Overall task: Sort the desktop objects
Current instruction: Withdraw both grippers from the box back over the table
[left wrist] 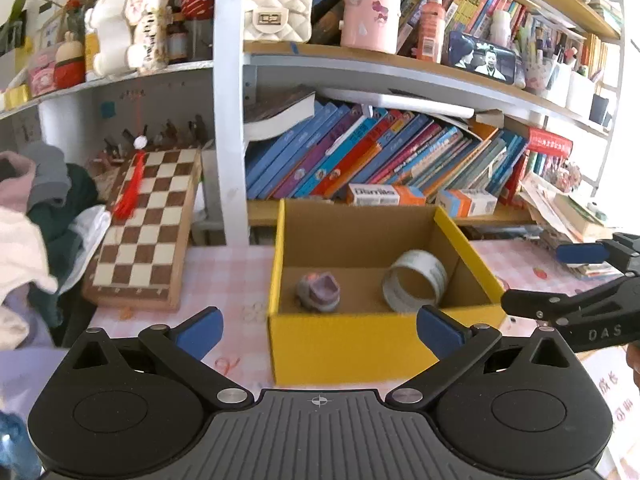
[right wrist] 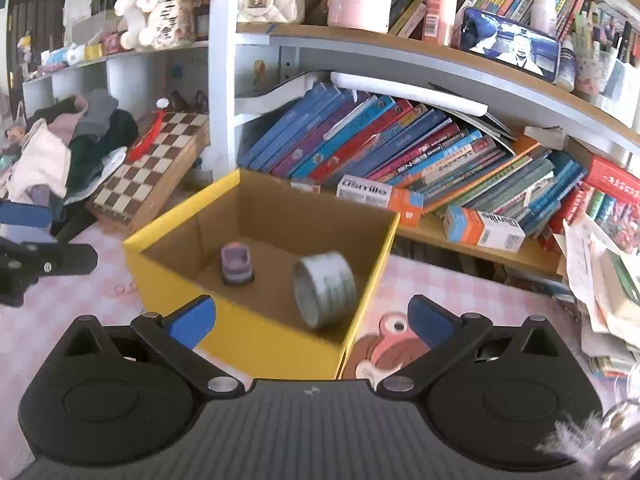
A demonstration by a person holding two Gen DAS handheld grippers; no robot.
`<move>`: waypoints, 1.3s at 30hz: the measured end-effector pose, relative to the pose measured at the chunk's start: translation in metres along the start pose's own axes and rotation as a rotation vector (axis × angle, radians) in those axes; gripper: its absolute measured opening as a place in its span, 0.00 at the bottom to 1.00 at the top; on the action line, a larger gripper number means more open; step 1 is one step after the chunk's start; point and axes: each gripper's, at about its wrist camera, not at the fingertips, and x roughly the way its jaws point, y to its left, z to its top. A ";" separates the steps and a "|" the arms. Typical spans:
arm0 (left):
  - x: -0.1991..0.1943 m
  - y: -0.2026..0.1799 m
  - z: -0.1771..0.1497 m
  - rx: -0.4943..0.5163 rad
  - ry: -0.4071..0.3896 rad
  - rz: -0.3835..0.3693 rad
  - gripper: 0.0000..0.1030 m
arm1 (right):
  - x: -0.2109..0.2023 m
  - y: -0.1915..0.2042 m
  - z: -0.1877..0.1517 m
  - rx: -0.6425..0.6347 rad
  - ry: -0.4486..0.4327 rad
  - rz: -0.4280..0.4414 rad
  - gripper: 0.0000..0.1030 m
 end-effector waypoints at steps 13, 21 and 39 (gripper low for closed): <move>-0.057 -0.010 -0.065 0.033 -0.023 0.084 1.00 | -0.055 0.054 -0.074 0.042 0.050 -0.076 1.00; -0.080 -0.028 -0.102 0.108 0.023 0.063 1.00 | -0.083 0.080 -0.110 0.137 0.110 -0.112 1.00; -0.101 -0.020 -0.120 0.070 0.026 0.025 1.00 | -0.112 0.095 -0.131 0.179 0.123 -0.172 1.00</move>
